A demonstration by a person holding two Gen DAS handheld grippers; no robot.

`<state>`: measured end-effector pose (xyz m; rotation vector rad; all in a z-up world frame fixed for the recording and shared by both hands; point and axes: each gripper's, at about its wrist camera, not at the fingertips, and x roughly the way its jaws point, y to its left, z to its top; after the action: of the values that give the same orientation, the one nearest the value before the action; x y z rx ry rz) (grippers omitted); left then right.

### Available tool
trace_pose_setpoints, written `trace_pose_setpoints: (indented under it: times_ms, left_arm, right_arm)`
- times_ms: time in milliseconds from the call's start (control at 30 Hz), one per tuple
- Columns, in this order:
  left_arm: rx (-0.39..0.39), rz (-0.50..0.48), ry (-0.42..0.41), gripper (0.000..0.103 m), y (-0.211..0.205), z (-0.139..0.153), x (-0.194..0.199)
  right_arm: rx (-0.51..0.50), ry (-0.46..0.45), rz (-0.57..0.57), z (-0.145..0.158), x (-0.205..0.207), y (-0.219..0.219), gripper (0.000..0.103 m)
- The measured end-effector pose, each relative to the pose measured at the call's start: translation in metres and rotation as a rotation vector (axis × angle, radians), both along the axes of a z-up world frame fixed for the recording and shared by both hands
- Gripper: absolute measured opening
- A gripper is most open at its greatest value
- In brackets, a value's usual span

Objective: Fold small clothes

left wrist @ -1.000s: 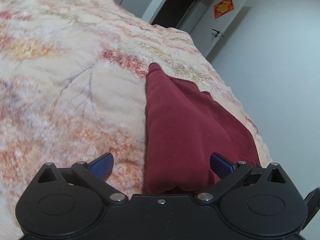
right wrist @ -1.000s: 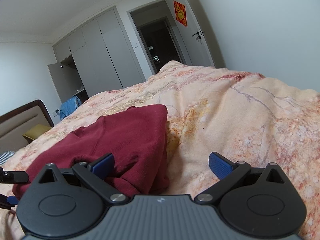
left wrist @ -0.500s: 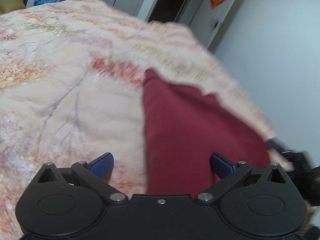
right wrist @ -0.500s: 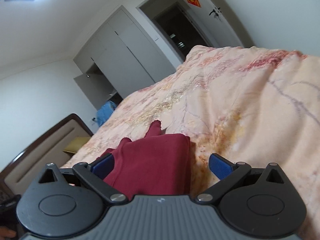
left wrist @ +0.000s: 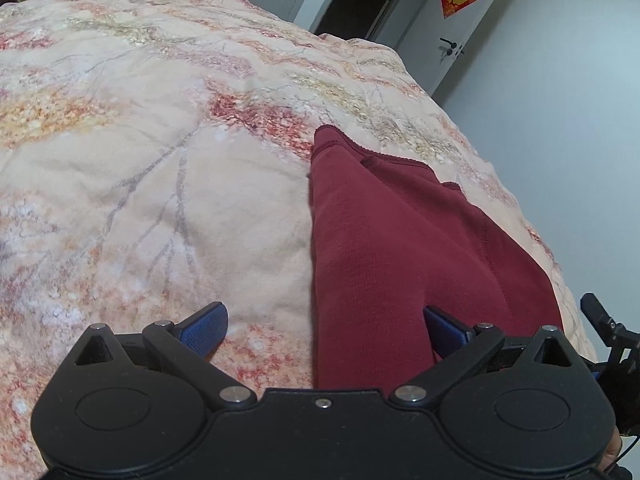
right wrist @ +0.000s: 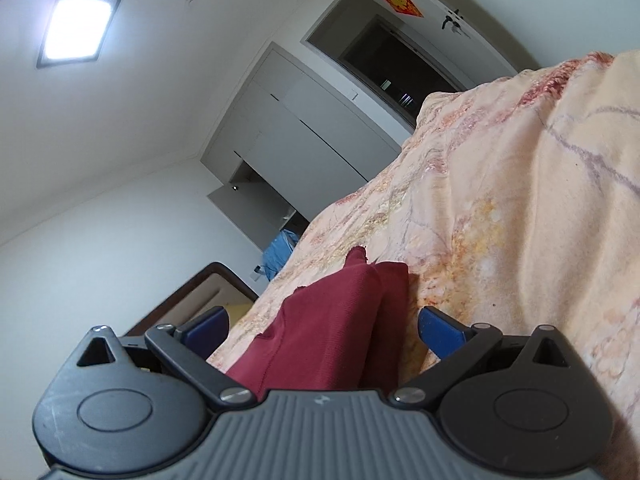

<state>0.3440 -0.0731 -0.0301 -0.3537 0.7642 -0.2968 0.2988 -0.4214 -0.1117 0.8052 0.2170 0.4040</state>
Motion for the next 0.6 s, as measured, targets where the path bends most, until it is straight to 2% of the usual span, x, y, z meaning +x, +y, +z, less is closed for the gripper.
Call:
trace_pose_setpoints:
  times_ms: [133, 267, 333, 400, 433, 467, 500, 600]
  left_arm:
    - [0.008, -0.005, -0.009, 0.102, -0.008, 0.007, 0.003]
    - [0.056, -0.043, -0.033, 0.102, -0.025, 0.009, 0.006]
    - [0.080, -0.078, -0.050, 0.102, -0.032, 0.009, 0.006]
    - [0.105, -0.112, -0.063, 0.102, -0.037, 0.009, 0.007]
    - [0.118, -0.122, -0.065, 0.102, -0.038, 0.009, 0.008]
    - [0.124, -0.132, -0.065, 0.102, -0.037, 0.009, 0.009]
    - [0.128, -0.140, -0.062, 0.102, -0.037, 0.009, 0.010]
    - [0.136, -0.152, -0.043, 0.103, -0.031, 0.008, 0.015]
  right_arm:
    - [-0.068, 0.023, -0.008, 0.005, 0.006, 0.009, 0.103]
    - [-0.223, 0.143, -0.038, 0.014, 0.024, 0.030, 0.095]
    - [-0.267, 0.159, -0.033, 0.016, 0.028, 0.037, 0.093]
    - [-0.243, 0.131, -0.017, 0.014, 0.027, 0.035, 0.079]
    - [-0.211, 0.115, -0.008, 0.012, 0.024, 0.031, 0.075]
    - [-0.175, 0.107, -0.003, 0.009, 0.022, 0.026, 0.067]
    - [-0.145, 0.109, -0.004, 0.007, 0.018, 0.021, 0.054]
    - [-0.115, 0.116, 0.005, 0.003, 0.020, 0.017, 0.040]
